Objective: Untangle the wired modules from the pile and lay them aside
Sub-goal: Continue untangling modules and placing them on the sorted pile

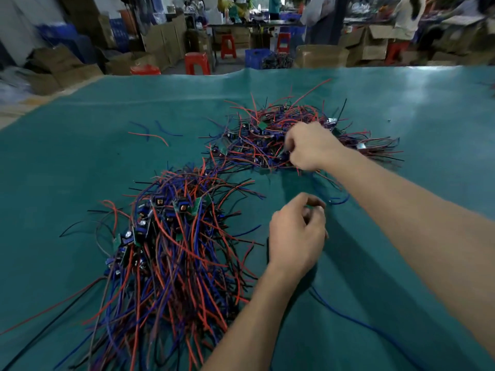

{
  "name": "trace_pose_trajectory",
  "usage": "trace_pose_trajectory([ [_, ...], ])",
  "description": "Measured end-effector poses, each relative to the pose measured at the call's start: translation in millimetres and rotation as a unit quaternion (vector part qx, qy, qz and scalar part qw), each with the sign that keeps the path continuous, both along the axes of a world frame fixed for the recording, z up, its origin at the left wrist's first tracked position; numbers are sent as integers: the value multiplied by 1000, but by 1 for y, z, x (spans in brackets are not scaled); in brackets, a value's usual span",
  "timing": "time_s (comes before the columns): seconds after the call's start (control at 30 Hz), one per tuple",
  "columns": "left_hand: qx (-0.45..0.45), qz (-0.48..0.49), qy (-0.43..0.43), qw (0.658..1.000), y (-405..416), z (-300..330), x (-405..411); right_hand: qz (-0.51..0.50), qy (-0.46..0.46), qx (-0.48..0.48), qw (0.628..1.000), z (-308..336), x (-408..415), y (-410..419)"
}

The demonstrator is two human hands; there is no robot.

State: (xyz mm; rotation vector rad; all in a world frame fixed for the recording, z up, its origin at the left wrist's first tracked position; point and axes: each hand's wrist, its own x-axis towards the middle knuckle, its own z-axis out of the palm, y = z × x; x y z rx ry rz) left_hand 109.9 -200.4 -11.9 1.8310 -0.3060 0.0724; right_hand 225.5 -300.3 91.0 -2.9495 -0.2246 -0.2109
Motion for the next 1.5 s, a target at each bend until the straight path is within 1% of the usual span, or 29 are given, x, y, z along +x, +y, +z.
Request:
trace_pose_trajectory([
  [0.03, -3, 0, 0, 1000, 0, 0, 0, -97, 52, -20, 994, -4, -19, 3],
  [0.07, -4, 0, 4, 1000, 0, 1, 0, -86, 41, -31, 995, -19, -19, -6],
  [0.1, -4, 0, 7, 1000, 0, 1, 1, -90, 49, -17, 995, -34, -22, -15],
  [0.17, -1, 0, 11, 1000, 0, 1, 1, -85, 4, 5, 996, -36, -2, -14],
  [0.2, -3, -1, 13, 1000, 0, 2, 0, -91, -4, 16, 996, -39, 1, -13],
  [0.3, -4, -6, 12, 1000, 1, 3, 0, -107, 6, 15, 994, -57, -5, -21],
  [0.37, 2, -6, 11, 1000, 1, 3, 0, -96, -5, 46, 994, -58, -3, -23],
  [0.43, 5, -6, 13, 1000, 1, 3, 0, -96, 4, 83, 992, -58, -2, -24],
  [0.6, -2, 2, 18, 1000, 1, 3, 0, -94, -9, 118, 988, -57, -9, -25],
  [0.7, -7, 20, 19, 1000, 1, 1, 1, -97, -44, 192, 976, -55, -25, -33],
  [0.77, -14, 29, 17, 999, 1, 1, 2, -108, -95, 262, 954, -53, -41, -39],
  [0.83, -17, 39, 14, 999, 2, 1, 3, -121, -128, 320, 931, -53, -60, -44],
  [0.9, -26, 42, 13, 999, 2, 2, 3, -125, -127, 380, 908, -54, -79, -46],
  [0.97, -25, 44, 7, 999, 1, 3, 3, -108, -90, 438, 888, -54, -97, -46],
  [1.0, -24, 43, 3, 999, 2, 4, 3, -90, -65, 452, 885, -54, -104, -43],
  [1.07, -32, 39, 7, 999, 2, 3, 4, -56, -29, 453, 889, -57, -114, -35],
  [1.2, -69, 33, 31, 997, 3, -1, 6, -45, -48, 407, 911, -61, -123, -29],
  [1.3, -74, 30, 33, 996, 3, -3, 7, -33, -23, 395, 918, -60, -127, -34],
  [1.37, -78, 39, 26, 996, 4, -4, 7, -24, -11, 372, 928, -59, -129, -35],
  [1.43, -73, 43, 13, 996, 4, -5, 8, -20, -19, 345, 938, -57, -131, -33],
  [1.5, -87, 36, 6, 996, 4, -3, 7, -17, -19, 357, 934, -56, -131, -33],
])
